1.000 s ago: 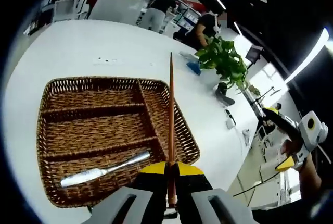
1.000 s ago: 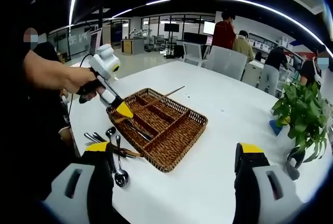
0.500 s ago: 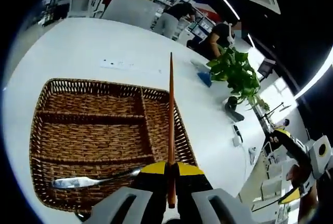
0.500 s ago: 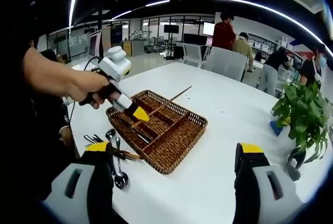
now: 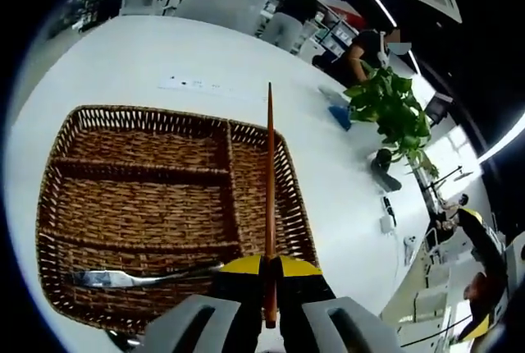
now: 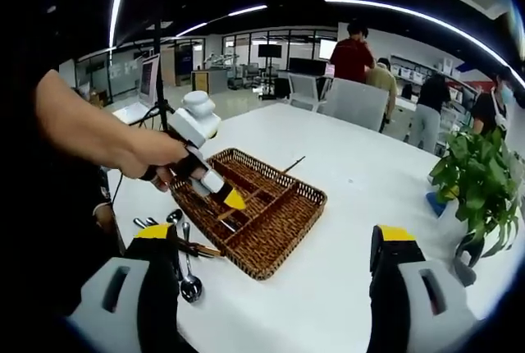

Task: Arrange the knives, forks, and spoons in their matching storage slots by inserting each utensil handle-first until every utensil is classified and aligned in the correct compartment

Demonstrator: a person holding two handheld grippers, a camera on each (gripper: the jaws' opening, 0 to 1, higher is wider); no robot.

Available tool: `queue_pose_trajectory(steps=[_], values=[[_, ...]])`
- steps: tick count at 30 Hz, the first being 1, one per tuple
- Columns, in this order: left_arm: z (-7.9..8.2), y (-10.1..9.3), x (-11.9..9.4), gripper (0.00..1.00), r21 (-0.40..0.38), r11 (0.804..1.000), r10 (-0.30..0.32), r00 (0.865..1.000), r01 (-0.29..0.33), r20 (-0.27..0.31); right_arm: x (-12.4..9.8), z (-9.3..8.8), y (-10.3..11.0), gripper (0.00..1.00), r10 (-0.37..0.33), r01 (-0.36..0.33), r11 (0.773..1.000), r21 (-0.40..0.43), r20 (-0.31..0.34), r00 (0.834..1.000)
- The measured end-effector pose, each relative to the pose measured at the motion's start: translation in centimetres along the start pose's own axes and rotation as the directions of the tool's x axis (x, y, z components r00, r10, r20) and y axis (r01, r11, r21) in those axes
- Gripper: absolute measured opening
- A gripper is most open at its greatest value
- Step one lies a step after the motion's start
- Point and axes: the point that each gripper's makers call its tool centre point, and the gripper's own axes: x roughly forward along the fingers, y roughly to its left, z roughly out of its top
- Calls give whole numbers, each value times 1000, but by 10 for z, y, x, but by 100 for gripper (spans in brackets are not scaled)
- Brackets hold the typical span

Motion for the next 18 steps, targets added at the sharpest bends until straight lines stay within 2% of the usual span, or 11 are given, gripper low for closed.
queue_pose_trajectory(steps=[5, 9, 11, 15, 18], values=[[-3, -4, 12, 3, -51, 999, 0, 1000, 0, -1, -1, -5, -2, 99, -2, 2, 1000, 4, -9, 1000], [-3, -14, 23, 3, -164, 986, -24, 1000, 25, 8, -2, -5, -3, 99, 0, 0, 1000, 7, -9, 1000], [-3, -14, 28, 3, -129, 992, 1, 1000, 1, 13, -3, -5, -4, 99, -2, 2, 1000, 4, -11, 1000], [-12, -8, 39, 3, -175, 984, 10, 1000, -12, -9, -5, -4, -6, 99, -4, 4, 1000, 14, -4, 1000], [-19, -5, 47, 3, -178, 984, 23, 999, -28, -27, -6, -5, -7, 99, -5, 5, 1000, 12, -8, 1000]])
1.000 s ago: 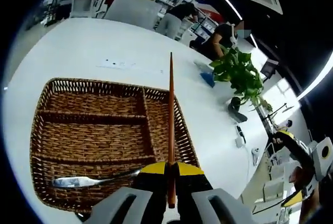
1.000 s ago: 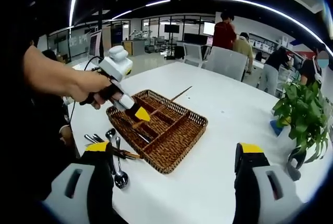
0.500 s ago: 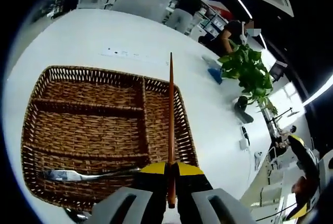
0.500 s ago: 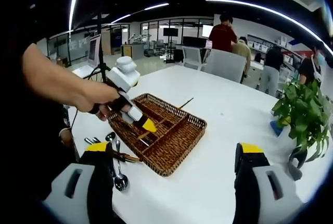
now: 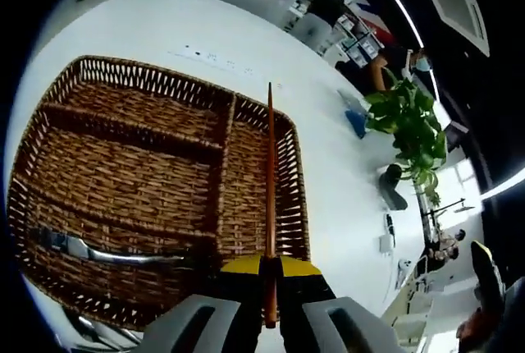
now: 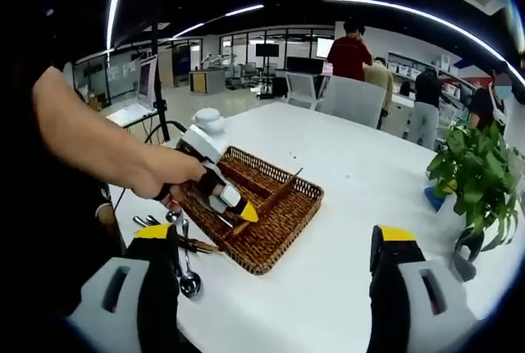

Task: Arrange the knives, forks, and spoons in their matching storage slots by inserting each utensil handle-first until every utensil is classified and aligned in the correct compartment

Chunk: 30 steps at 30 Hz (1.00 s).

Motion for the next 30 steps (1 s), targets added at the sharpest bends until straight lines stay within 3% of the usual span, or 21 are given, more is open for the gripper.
queue_pose_trajectory(steps=[4, 12, 14, 20, 26, 30], values=[[-7, 8, 13, 3, -16, 999, 40, 999, -40, -15, 0, -2, 0, 99, 2, -2, 1000, 2, -4, 1000], [-13, 9, 26, 3, -2, 998, 58, 998, -58, -29, -4, -6, -2, 99, 1, -1, 1000, 11, -11, 1000], [-17, 8, 30, 4, -54, 997, 53, 998, -55, -41, -5, -8, -3, 99, -4, 4, 1000, 11, -17, 1000], [-22, 8, 41, 4, -79, 995, 62, 996, -67, -60, -7, -9, -5, 99, -11, 11, 1000, 11, -23, 1000], [-30, 11, 50, 4, -67, 994, 83, 993, -88, -81, -9, -11, -7, 99, -18, 19, 1000, 15, -24, 1000], [-27, 11, 50, 4, -26, 994, 101, 993, -103, -62, -11, -14, -9, 99, -25, 26, 999, 19, -27, 999]])
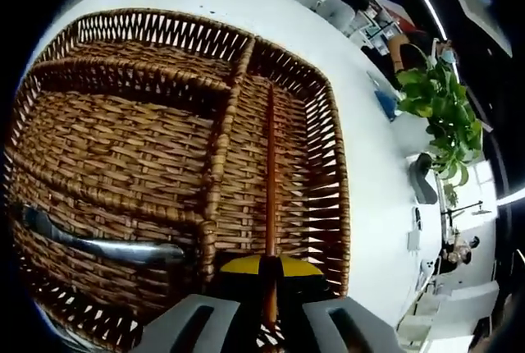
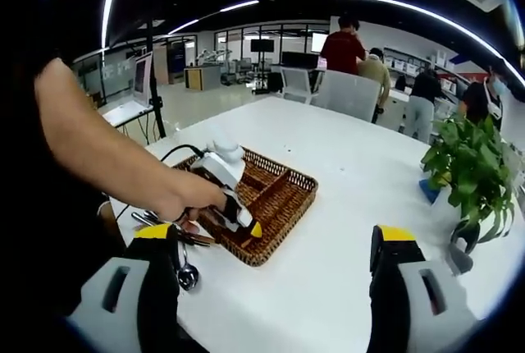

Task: Arrange the knives, forks, and spoons in their matching storage slots by inserting each utensil handle-first until every utensil is classified and aligned in the correct compartment

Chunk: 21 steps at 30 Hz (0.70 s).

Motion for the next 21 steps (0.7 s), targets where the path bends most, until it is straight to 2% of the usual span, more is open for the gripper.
queue_pose_trajectory(steps=[5, 6, 8, 10, 11, 13, 15, 16, 17, 18, 19, 20, 21], values=[[1, 0, -2, 5, 17, 999, -33, 999, 33, 10, 1, -3, 2, 99, 0, 0, 1000, 2, -8, 1000], [1, -2, -3, 8, 9, 999, -36, 999, 36, 17, 2, -2, 3, 99, 2, -2, 1000, 1, -6, 1000], [5, -10, -6, 21, 6, 998, -63, 997, 63, 36, 4, 0, 4, 99, 5, -5, 1000, -1, -3, 1000], [9, -20, -11, 33, 42, 995, -92, 994, 89, 61, 6, 3, 7, 99, 10, -10, 1000, -6, 0, 1000], [16, -21, -15, 36, 67, 995, -84, 992, 78, 94, 7, 4, 8, 99, 12, -12, 1000, -9, 2, 1000], [24, -26, -25, 43, 86, 993, -92, 989, 82, 120, 7, 6, 10, 99, 18, -17, 1000, -17, 5, 1000], [37, -34, -37, 57, 146, 984, -129, 976, 103, 174, 7, 8, 11, 99, 20, -20, 1000, -21, 9, 1000], [43, -38, -43, 65, 181, 977, -150, 968, 115, 199, 7, 8, 11, 99, 21, -21, 1000, -21, 11, 1000], [51, -44, -49, 72, 232, 963, -194, 954, 140, 229, 8, 8, 11, 99, 22, -22, 1000, -20, 12, 1000], [56, -43, -54, 81, 333, 936, -200, 950, 113, 239, 8, 8, 13, 99, 25, -24, 999, -20, 13, 1000], [58, -41, -58, 94, 401, 912, -198, 950, 88, 242, 10, 7, 14, 99, 27, -27, 999, -22, 12, 1000], [61, -38, -62, 100, 456, 887, -204, 946, 70, 251, 11, 7, 15, 99, 30, -29, 999, -24, 9, 1000], [63, -33, -71, 99, 508, 860, -210, 941, 50, 264, 13, 7, 17, 99, 35, -34, 999, -26, 8, 999]])
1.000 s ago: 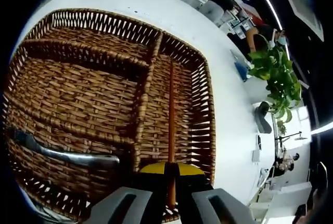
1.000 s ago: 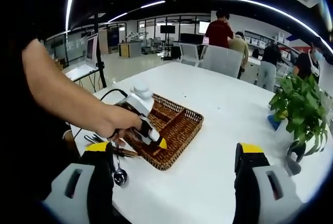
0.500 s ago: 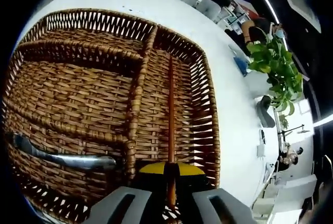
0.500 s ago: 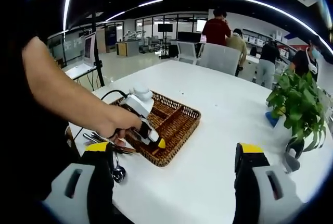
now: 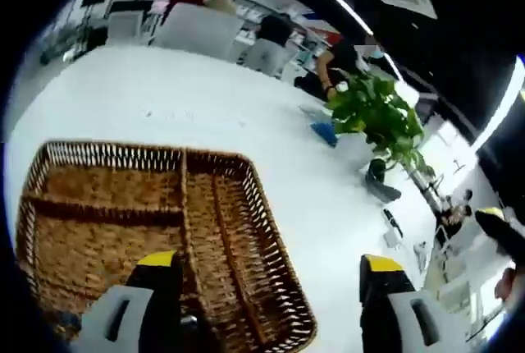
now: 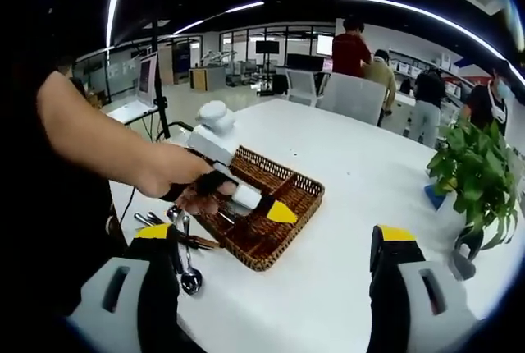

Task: Arrange the knives, forks, and spoons in their matching storage slots by inserting each utensil handle-first until every utensil is classified and aligned in the correct compartment

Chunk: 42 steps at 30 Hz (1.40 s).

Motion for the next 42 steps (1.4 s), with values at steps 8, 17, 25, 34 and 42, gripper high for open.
queue_pose_trajectory(steps=[8, 17, 25, 34, 42], values=[[6, 47, -74, 100, 193, 979, -74, 996, 65, 44, 10, 8, 10, 99, 30, -30, 1000, -8, 8, 1000], [17, 74, -153, 100, 439, 898, -95, 987, 31, 126, 15, 14, 9, 99, 41, -41, 999, -23, 13, 999], [-11, 109, -229, 100, 501, 864, 9, 995, -57, 97, 12, 12, 2, 99, 35, -35, 999, 5, 26, 999], [3, 137, -305, 100, 473, 869, 30, 968, -148, 249, 19, 14, 19, 99, 66, -66, 997, -37, 9, 998], [-27, 158, -317, 100, 391, 915, 21, 980, -99, 199, 35, 27, 48, 99, 101, -101, 991, -91, -2, 995]])
